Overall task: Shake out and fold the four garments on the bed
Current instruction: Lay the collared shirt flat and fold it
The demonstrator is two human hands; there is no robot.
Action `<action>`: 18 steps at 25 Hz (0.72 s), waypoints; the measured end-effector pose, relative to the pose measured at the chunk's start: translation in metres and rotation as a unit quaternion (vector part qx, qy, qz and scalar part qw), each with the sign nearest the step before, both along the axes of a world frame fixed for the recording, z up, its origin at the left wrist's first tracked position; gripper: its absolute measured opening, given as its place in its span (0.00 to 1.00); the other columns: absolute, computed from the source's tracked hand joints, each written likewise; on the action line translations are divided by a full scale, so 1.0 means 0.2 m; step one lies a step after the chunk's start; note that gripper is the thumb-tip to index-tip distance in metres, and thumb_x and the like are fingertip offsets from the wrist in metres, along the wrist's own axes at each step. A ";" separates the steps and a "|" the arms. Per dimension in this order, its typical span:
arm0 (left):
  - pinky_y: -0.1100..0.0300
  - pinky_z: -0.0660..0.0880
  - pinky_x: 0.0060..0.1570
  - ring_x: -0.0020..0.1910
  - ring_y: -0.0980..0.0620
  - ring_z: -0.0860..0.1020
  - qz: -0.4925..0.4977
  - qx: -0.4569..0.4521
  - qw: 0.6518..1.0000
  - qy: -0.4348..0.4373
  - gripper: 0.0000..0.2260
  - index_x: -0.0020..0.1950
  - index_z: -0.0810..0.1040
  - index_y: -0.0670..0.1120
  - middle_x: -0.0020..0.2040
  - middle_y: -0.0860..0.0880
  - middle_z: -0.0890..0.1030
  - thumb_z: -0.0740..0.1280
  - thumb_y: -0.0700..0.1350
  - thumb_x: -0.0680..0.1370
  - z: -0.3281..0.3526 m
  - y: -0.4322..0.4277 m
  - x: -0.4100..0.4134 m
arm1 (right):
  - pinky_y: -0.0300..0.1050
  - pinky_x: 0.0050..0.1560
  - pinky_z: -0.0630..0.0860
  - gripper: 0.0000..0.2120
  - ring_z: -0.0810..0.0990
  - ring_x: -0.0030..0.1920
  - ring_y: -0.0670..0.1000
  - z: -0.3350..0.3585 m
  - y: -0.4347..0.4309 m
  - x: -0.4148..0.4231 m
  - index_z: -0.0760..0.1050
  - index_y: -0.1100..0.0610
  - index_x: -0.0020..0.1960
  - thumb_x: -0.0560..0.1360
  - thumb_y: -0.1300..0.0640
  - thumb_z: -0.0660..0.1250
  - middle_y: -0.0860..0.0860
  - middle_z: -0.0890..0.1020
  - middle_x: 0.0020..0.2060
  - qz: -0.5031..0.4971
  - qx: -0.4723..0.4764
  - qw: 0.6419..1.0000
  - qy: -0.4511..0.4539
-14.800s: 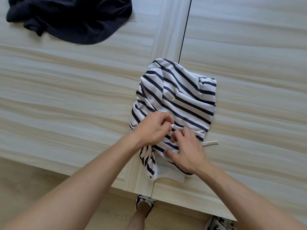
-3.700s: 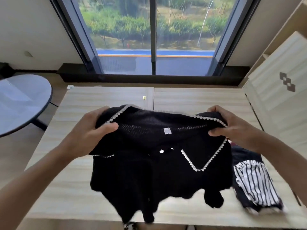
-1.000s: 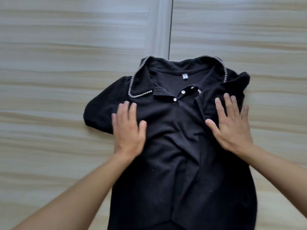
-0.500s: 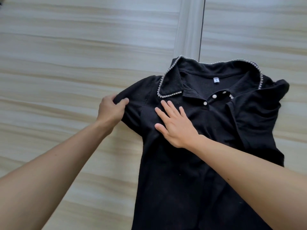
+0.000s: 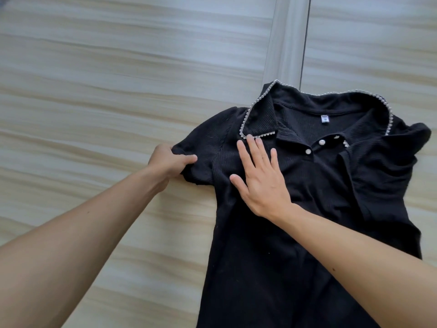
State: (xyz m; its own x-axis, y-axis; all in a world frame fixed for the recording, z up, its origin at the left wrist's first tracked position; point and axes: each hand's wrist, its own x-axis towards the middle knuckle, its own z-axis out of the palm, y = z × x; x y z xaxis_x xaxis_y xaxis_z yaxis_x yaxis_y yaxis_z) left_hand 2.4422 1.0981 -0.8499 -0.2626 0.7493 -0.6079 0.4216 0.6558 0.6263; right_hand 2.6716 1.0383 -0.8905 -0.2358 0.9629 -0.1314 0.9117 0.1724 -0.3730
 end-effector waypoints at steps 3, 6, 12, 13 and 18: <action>0.48 0.83 0.48 0.47 0.47 0.84 -0.032 0.063 0.996 0.060 0.06 0.49 0.83 0.47 0.48 0.47 0.86 0.72 0.48 0.75 0.14 0.02 0.05 | 0.64 0.79 0.45 0.35 0.40 0.82 0.55 0.01 -0.01 -0.01 0.45 0.52 0.83 0.82 0.40 0.53 0.53 0.44 0.82 0.023 -0.056 0.997 -0.043; 0.51 0.82 0.40 0.41 0.46 0.82 -0.109 0.135 0.980 0.099 0.04 0.49 0.79 0.46 0.44 0.49 0.83 0.69 0.46 0.77 0.34 0.05 0.19 | 0.60 0.80 0.44 0.34 0.42 0.82 0.52 0.08 0.00 0.02 0.45 0.52 0.83 0.83 0.40 0.54 0.51 0.46 0.82 -0.029 -0.107 0.992 0.067; 0.58 0.76 0.26 0.31 0.48 0.82 -0.203 0.081 0.961 -0.171 0.08 0.58 0.75 0.43 0.50 0.42 0.83 0.67 0.46 0.82 0.60 0.09 0.71 | 0.41 0.70 0.64 0.19 0.72 0.69 0.46 0.34 0.01 0.39 0.67 0.48 0.74 0.84 0.48 0.55 0.52 0.72 0.73 -0.392 -0.091 0.822 0.404; 0.55 0.78 0.31 0.33 0.50 0.82 -0.234 0.100 0.959 -0.122 0.05 0.56 0.76 0.44 0.50 0.43 0.84 0.64 0.43 0.82 0.54 0.08 0.75 | 0.45 0.67 0.69 0.17 0.77 0.63 0.49 0.35 0.00 0.48 0.69 0.46 0.70 0.84 0.45 0.53 0.54 0.77 0.68 -0.453 -0.122 0.754 0.459; 0.53 0.75 0.59 0.58 0.48 0.78 -0.431 0.091 0.891 0.109 0.20 0.64 0.76 0.46 0.57 0.47 0.77 0.74 0.48 0.74 0.12 -0.15 0.79 | 0.56 0.56 0.82 0.32 0.86 0.52 0.52 0.30 -0.12 0.68 0.65 0.50 0.74 0.76 0.35 0.65 0.56 0.83 0.55 -0.461 -0.281 0.678 0.499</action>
State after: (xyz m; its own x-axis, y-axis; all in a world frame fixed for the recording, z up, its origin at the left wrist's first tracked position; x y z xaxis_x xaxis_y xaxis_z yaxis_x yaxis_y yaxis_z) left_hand 2.6002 1.0677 -0.8253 0.3616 0.8108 -0.4603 0.8439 -0.0747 0.5313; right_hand 2.8084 1.0142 -0.8297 0.1920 0.6252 -0.7565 -0.2188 -0.7241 -0.6540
